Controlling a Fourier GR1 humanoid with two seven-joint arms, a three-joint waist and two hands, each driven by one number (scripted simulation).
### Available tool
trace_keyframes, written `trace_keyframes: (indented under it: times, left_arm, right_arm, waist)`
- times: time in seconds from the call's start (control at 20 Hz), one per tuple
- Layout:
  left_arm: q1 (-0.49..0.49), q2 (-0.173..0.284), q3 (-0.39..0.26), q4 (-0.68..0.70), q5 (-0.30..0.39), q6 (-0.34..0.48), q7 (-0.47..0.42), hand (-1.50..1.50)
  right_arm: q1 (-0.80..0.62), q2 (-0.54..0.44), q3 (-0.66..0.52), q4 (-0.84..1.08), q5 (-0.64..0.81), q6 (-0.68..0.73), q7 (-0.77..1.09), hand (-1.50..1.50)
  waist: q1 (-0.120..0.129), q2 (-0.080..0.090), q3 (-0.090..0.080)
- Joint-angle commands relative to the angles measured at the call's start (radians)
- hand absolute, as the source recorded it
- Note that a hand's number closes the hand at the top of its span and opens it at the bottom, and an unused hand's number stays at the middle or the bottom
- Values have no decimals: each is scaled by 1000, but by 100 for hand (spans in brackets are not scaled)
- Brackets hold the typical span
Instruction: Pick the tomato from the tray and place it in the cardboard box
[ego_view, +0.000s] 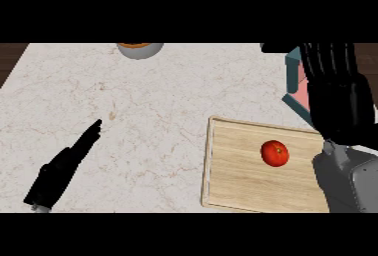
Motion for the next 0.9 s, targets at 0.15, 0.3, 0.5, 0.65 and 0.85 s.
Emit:
trace_keyframes:
  times: [0.15, 0.3, 0.5, 0.65, 0.85]
  left_arm:
    - [-74, -59, 26, -39, 3, 21, -49, 0]
    - [-66, -67, 26, -10, 13, 21, -45, 0]
    - [-135, -107, 2, -32, 1, 17, -66, 0]
    - [-165, -119, 15, -2, 13, 12, -57, 0]
    - [-176, -133, -1, 21, -8, 2, -79, 0]
  right_arm:
    - [277, 16, 67, 137, 129, -159, 155, -150]
    - [180, 130, -178, 6, 44, -355, -43, -150]
    - [420, -226, 176, 302, 591, -306, 176, -150]
    - [465, -292, 263, 260, 784, -364, 235, -150]
    - [534, -342, 328, 67, 982, -393, 449, -150]
  waist:
    - [-35, -30, 15]
    - [-187, -100, 49]
    - [-61, -17, 2]
    - [-61, -30, 5]
    - [-51, -38, 8]
